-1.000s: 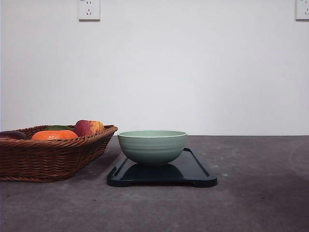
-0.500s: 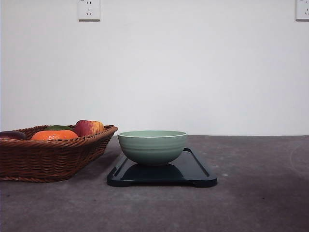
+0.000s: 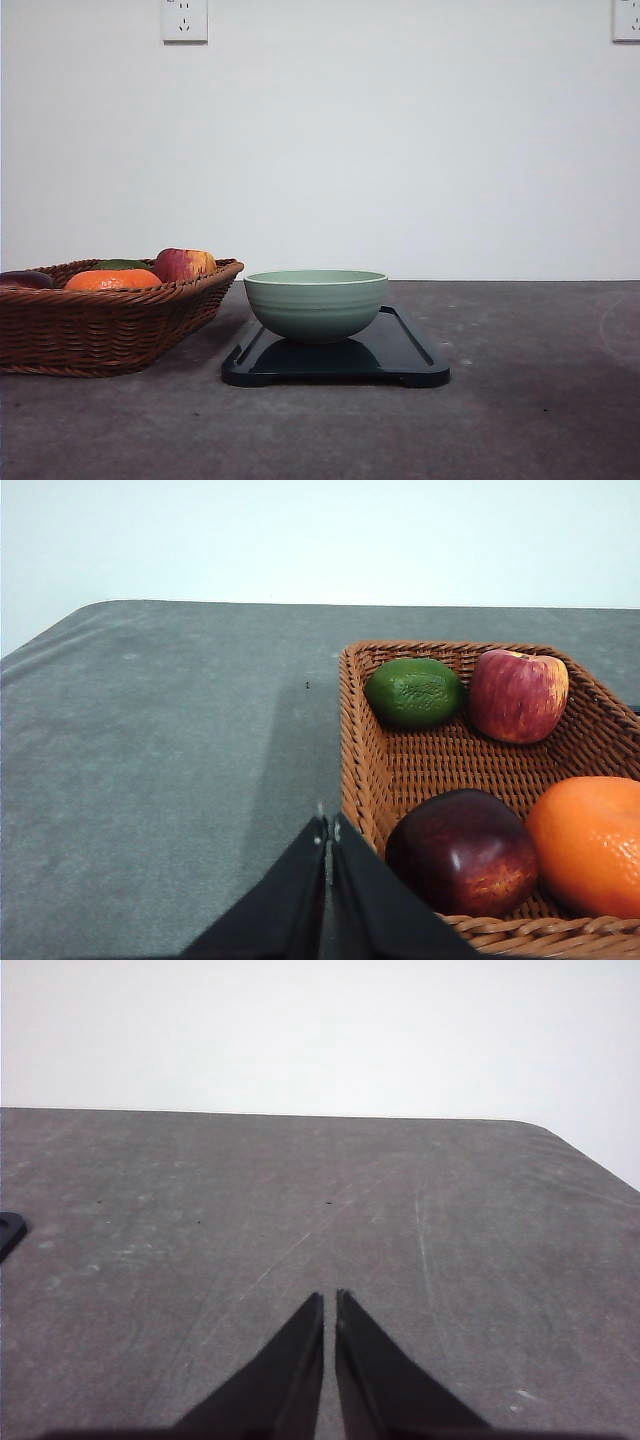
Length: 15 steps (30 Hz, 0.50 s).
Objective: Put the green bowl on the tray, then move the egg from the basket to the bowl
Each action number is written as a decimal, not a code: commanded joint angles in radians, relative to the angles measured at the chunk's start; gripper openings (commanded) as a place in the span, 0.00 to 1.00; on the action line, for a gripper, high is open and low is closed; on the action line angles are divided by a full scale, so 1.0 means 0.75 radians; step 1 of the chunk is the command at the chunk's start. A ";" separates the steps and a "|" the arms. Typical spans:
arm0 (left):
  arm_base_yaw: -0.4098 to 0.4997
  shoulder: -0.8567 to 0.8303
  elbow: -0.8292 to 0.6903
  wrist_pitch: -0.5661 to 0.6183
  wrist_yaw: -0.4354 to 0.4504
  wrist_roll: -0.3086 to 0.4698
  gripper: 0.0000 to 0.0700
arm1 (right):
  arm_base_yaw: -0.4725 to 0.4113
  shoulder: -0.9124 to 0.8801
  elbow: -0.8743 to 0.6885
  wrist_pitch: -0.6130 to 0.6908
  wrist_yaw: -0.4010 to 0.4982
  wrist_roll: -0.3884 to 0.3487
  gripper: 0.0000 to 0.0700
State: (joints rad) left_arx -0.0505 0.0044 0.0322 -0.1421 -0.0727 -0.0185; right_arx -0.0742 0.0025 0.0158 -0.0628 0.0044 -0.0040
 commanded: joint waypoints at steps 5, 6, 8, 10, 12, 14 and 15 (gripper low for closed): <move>-0.001 -0.002 -0.026 0.010 0.001 0.008 0.00 | -0.003 0.002 -0.006 0.019 0.005 -0.012 0.02; -0.001 -0.002 -0.026 0.010 0.001 0.008 0.00 | -0.003 0.002 -0.006 0.019 0.005 -0.012 0.02; -0.001 -0.002 -0.026 0.010 0.001 0.008 0.00 | -0.003 0.002 -0.006 0.019 0.005 -0.012 0.02; -0.001 -0.002 -0.026 0.010 0.001 0.008 0.00 | -0.003 0.002 -0.006 0.019 0.005 -0.012 0.02; -0.001 -0.002 -0.026 0.010 0.001 0.008 0.00 | -0.003 0.002 -0.006 0.019 0.005 -0.012 0.02; -0.001 -0.002 -0.026 0.010 0.001 0.008 0.00 | -0.003 0.002 -0.006 0.019 0.005 -0.012 0.02; -0.001 -0.002 -0.026 0.010 0.001 0.008 0.00 | -0.003 0.002 -0.006 0.019 0.005 -0.012 0.02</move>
State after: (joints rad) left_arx -0.0505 0.0044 0.0322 -0.1421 -0.0727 -0.0185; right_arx -0.0742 0.0025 0.0158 -0.0628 0.0044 -0.0042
